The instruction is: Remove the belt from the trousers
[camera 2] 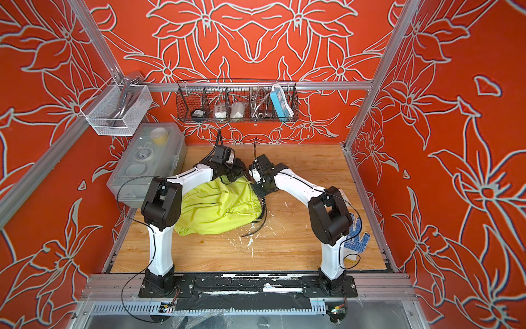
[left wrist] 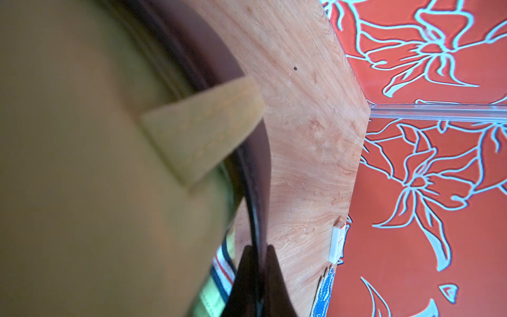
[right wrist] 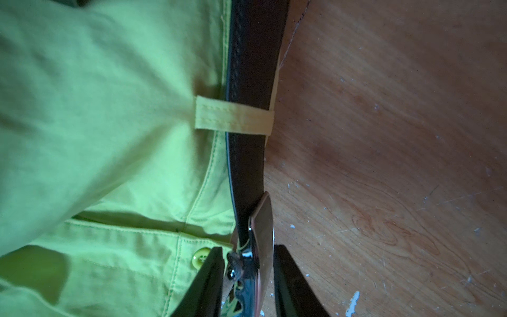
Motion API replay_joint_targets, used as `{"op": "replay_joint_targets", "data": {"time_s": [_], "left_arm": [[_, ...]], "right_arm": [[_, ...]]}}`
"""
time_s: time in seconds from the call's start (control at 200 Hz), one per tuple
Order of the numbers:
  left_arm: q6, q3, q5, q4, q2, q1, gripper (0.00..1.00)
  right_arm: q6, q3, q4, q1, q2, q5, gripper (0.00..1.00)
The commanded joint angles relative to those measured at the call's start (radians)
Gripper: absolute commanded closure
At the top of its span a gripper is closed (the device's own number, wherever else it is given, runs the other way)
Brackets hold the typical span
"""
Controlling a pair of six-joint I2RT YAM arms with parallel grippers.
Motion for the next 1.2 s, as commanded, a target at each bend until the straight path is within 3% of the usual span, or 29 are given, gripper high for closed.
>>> {"op": "replay_joint_targets", "data": {"time_s": [0.0,0.47,0.721,0.821,1.196], "left_arm": [[-0.004,-0.008,0.004,-0.001,-0.036,0.000,1.00],[0.002,-0.003,0.004,-0.011,-0.040,-0.001,1.00],[0.006,0.003,0.005,-0.018,-0.038,-0.001,1.00],[0.006,0.006,0.007,-0.019,-0.037,-0.001,1.00],[0.002,0.062,0.035,-0.031,-0.088,0.013,1.00]], "right_arm": [[-0.006,0.002,-0.008,0.006,0.011,0.023,0.65],[-0.003,0.038,-0.006,0.005,0.060,0.026,0.72],[-0.007,0.042,-0.004,0.004,0.065,0.032,0.86],[-0.008,0.038,-0.003,0.003,0.065,0.029,1.00],[0.023,0.021,-0.026,-0.016,0.071,0.050,1.00]]}}
